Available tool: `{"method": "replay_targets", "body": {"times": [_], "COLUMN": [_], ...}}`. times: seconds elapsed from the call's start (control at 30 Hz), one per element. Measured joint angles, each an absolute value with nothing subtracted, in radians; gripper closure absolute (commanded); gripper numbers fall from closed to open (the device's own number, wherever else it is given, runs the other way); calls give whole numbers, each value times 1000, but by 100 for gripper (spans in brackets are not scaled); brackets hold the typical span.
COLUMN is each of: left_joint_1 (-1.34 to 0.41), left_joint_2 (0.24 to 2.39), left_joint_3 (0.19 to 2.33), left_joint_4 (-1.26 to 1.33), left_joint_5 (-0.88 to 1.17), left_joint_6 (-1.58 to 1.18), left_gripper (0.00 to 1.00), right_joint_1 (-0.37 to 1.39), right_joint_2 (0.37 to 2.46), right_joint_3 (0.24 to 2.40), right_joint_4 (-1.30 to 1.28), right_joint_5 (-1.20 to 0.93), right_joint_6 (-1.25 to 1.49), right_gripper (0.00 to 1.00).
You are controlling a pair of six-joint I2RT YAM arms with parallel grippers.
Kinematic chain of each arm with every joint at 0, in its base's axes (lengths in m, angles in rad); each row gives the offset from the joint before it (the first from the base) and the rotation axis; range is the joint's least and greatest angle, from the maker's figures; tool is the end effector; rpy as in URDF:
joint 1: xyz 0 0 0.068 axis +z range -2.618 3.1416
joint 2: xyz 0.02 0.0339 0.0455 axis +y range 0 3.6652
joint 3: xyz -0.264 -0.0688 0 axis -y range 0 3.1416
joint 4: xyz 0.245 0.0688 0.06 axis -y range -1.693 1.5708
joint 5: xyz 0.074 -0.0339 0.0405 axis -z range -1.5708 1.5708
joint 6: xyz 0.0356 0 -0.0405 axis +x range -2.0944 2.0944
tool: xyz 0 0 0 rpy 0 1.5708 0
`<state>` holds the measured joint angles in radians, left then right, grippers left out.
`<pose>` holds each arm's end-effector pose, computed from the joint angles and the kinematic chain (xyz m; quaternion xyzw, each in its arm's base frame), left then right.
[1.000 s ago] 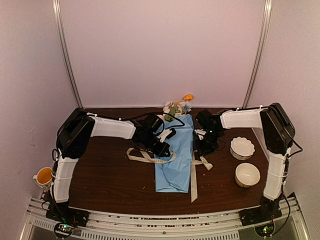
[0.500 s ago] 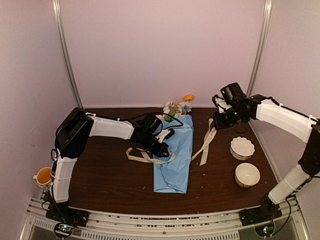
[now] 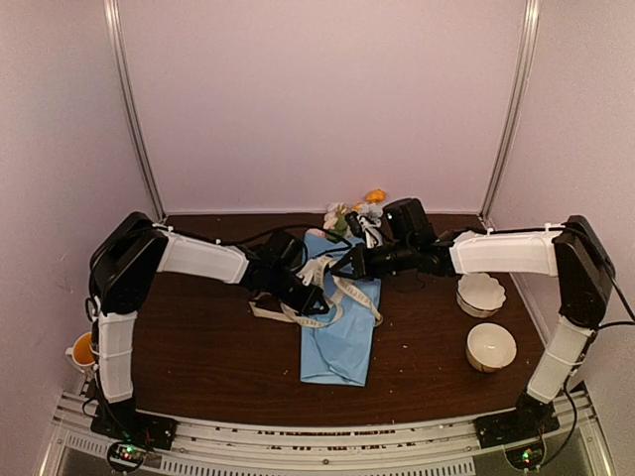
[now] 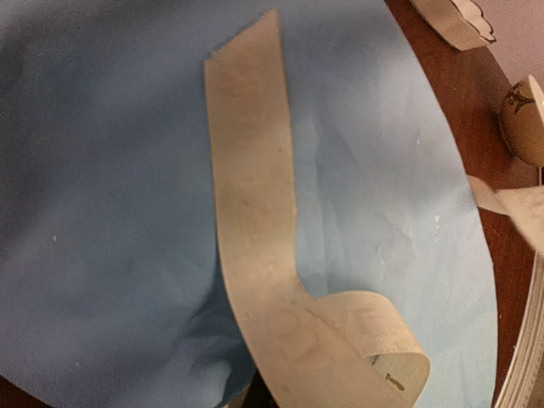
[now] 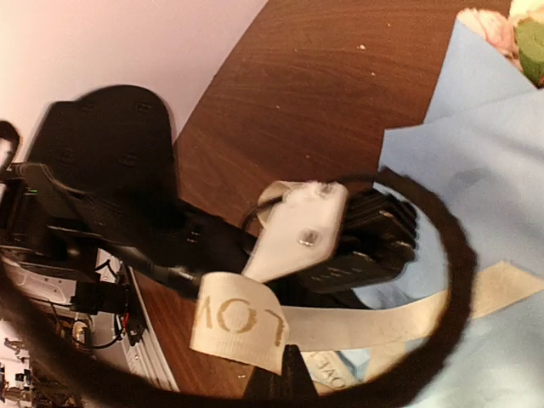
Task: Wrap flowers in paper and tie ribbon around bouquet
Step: Place the right side of the ribbon on the folded bouquet, then pass from the left arm to the right
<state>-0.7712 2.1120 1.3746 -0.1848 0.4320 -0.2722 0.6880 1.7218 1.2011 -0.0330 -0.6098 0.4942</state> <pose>0.3065 -0.3187 0.1347 0.2948 0.8803 -0.3312 0.1686 0.2882 0.2633 0.2504 -0.2261 0.8151 0.4765 0.2395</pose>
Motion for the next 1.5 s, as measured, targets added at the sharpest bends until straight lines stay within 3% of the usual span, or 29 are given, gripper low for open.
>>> {"method": "replay_targets", "body": {"times": [0.23, 0.63, 0.83, 1.0, 1.3, 1.5], "left_joint_1": [-732, -716, -737, -766, -767, -767], "left_joint_2": [1956, 1525, 1360, 1411, 1642, 1689], "left_joint_3": [1214, 963, 958, 1073, 1304, 1375], "left_joint_4": [-8, -46, -158, -214, -250, -265], "left_joint_5": [491, 306, 210, 194, 189, 189], "left_joint_6": [-346, -161, 4, 97, 126, 126], "left_gripper": [100, 100, 100, 100, 100, 100], "right_joint_1": [667, 662, 668, 670, 661, 651], "right_joint_2": [1788, 1961, 2033, 2032, 1853, 1691], "right_joint_3": [1105, 1374, 1422, 1423, 1331, 1182], "right_joint_4": [109, 55, 26, -22, -18, 158], "right_joint_5": [-620, -613, -614, -619, -639, -699], "right_joint_6": [657, 662, 679, 653, 636, 662], "right_gripper": [100, 100, 71, 57, 56, 52]}}
